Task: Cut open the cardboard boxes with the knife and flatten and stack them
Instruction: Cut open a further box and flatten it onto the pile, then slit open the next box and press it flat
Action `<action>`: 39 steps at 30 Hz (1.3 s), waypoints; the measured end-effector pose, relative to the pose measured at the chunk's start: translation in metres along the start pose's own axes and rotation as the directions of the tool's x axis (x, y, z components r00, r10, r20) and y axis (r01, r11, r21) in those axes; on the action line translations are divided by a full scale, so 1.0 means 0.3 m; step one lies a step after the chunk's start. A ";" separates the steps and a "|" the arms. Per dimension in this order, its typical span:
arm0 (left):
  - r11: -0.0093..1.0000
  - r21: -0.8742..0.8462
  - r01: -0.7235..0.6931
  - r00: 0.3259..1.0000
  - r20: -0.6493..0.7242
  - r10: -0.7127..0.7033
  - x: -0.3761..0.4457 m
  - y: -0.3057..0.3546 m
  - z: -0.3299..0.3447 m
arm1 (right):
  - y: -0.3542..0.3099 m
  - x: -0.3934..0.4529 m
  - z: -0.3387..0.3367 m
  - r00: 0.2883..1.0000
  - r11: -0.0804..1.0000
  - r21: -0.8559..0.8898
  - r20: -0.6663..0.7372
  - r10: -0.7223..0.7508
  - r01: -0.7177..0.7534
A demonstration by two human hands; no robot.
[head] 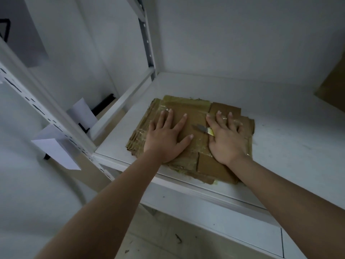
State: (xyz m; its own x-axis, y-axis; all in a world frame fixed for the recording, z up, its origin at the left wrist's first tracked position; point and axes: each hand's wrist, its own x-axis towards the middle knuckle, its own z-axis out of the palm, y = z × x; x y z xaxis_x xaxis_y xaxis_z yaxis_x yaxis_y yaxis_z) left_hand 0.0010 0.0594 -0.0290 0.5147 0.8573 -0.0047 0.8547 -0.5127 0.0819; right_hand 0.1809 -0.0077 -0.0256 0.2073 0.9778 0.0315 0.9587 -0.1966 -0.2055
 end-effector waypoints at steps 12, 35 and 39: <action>0.999 0.044 0.023 0.996 0.091 -0.027 0.003 0.017 -0.043 | 0.014 0.001 -0.041 0.997 0.989 0.146 0.073 -0.006 -0.005; 0.981 -0.077 -0.179 0.961 -0.225 0.158 -0.098 0.241 -0.336 | 0.219 -0.258 -0.291 0.936 0.942 0.276 -0.239 0.259 -0.191; 0.961 -0.013 -0.275 0.932 -0.248 0.264 -0.106 0.355 -0.342 | 0.293 -0.304 -0.339 0.920 0.942 0.253 -0.267 0.288 -0.222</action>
State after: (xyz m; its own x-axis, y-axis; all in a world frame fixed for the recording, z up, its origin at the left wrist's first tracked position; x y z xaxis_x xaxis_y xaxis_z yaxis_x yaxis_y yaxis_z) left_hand 0.0689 -0.0177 0.0821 0.6883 0.6756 0.2642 0.6791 -0.7282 0.0926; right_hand 0.2662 -0.1215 0.0530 0.5188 0.8232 0.2308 0.8078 -0.3836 -0.4475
